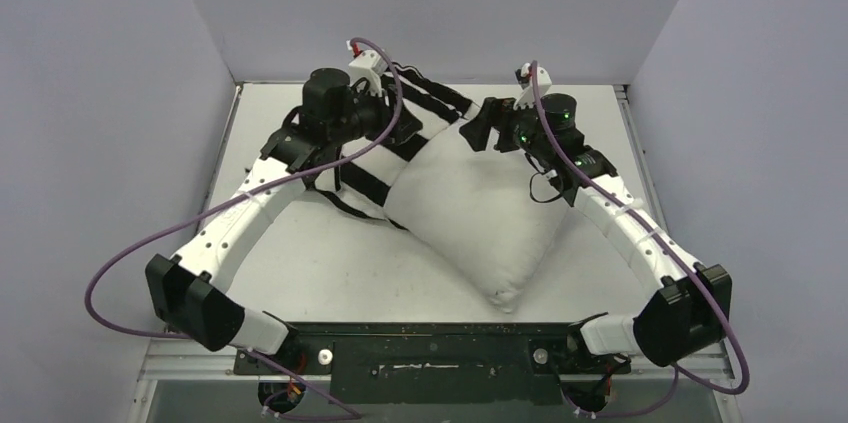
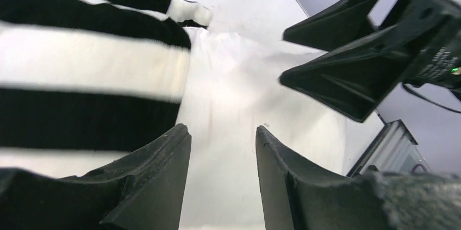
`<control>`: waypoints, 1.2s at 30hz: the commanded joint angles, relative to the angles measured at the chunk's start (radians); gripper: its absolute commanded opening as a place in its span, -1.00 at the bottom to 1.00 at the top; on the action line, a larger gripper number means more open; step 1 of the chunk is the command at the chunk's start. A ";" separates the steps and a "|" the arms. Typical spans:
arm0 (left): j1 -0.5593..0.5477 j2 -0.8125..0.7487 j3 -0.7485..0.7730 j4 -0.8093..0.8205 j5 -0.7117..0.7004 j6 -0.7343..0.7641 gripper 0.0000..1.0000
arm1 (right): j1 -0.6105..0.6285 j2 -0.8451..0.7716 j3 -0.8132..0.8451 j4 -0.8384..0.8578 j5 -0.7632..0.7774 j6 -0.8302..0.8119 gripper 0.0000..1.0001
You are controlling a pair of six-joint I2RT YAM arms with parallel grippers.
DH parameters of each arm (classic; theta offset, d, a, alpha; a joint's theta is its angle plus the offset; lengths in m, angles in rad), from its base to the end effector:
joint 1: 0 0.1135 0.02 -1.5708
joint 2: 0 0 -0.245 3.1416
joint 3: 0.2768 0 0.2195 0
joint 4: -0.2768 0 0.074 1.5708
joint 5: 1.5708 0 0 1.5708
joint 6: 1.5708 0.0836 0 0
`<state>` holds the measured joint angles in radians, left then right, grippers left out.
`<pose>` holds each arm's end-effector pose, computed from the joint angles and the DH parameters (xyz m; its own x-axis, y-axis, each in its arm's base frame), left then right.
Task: Put the pillow into the pillowcase
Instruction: Stuff the pillow into the pillowcase.
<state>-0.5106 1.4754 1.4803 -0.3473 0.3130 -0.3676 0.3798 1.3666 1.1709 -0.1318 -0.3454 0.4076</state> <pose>0.2946 -0.1945 0.3669 -0.5314 -0.0942 -0.8419 0.5648 0.7013 -0.4350 0.2994 0.1500 0.3221 -0.5306 0.1898 -0.8261 -0.4752 0.7405 0.4753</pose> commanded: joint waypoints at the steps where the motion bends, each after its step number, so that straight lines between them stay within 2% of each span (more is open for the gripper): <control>1: 0.000 -0.083 -0.089 -0.008 -0.110 0.083 -0.10 | 0.005 -0.068 0.030 -0.019 -0.025 -0.185 0.85; 6: 0.000 -0.071 -0.201 0.104 -0.136 0.084 -0.10 | 0.011 -0.047 0.023 -0.036 -0.069 -0.282 1.00; 12: -0.003 -0.008 -0.280 0.300 -0.099 0.068 -0.09 | 0.069 0.023 0.019 -0.069 -0.031 -0.414 1.00; 17: -0.010 0.059 -0.318 0.412 -0.183 0.080 -0.07 | 0.164 0.153 0.064 -0.060 0.033 -0.488 1.00; 19: -0.010 0.068 -0.333 0.439 -0.237 0.080 -0.17 | 0.187 0.216 0.091 -0.060 0.091 -0.482 0.99; 20: -0.008 0.069 -0.345 0.461 -0.245 0.079 -0.31 | 0.189 0.239 0.087 -0.034 0.095 -0.468 0.96; 21: -0.006 0.068 -0.358 0.492 -0.241 0.075 -0.60 | 0.191 0.254 0.072 -0.001 0.101 -0.449 0.92; 22: -0.005 0.068 -0.360 0.508 -0.230 0.071 -0.91 | 0.191 0.267 0.059 0.030 0.106 -0.429 0.86; 23: -0.006 0.067 -0.357 0.513 -0.214 0.069 -1.00 | 0.190 0.275 0.047 0.058 0.099 -0.411 0.79; 24: -0.008 0.067 -0.349 0.506 -0.196 0.068 -1.00 | 0.189 0.281 0.035 0.084 0.087 -0.385 0.65; 25: -0.014 0.065 -0.331 0.481 -0.195 0.069 -1.00 | 0.189 0.285 0.029 0.117 0.071 -0.357 0.36; 28: -0.034 0.050 -0.266 0.374 -0.218 0.075 -1.00 | 0.188 0.290 0.034 0.170 0.041 -0.330 -0.30; 31: -0.037 0.005 -0.260 0.375 -0.177 0.000 -1.00 | 0.179 0.287 0.027 0.246 0.026 -0.277 -0.89; 32: -0.042 -0.012 -0.267 0.391 -0.161 -0.033 -1.00 | 0.174 0.285 0.016 0.279 0.021 -0.249 -1.00; 34: -0.068 -0.040 -0.280 0.403 -0.169 -0.075 -1.00 | 0.169 0.275 -0.015 0.365 0.014 -0.185 -1.00; 36: -0.113 -0.060 -0.273 0.363 -0.234 -0.063 -1.00 | 0.168 0.271 -0.047 0.447 0.000 -0.122 -1.00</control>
<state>-0.5617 1.5009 1.1667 0.0154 0.1196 -0.3779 0.5552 1.6470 1.1728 0.0654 -0.3023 0.1383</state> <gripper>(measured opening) 0.007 0.062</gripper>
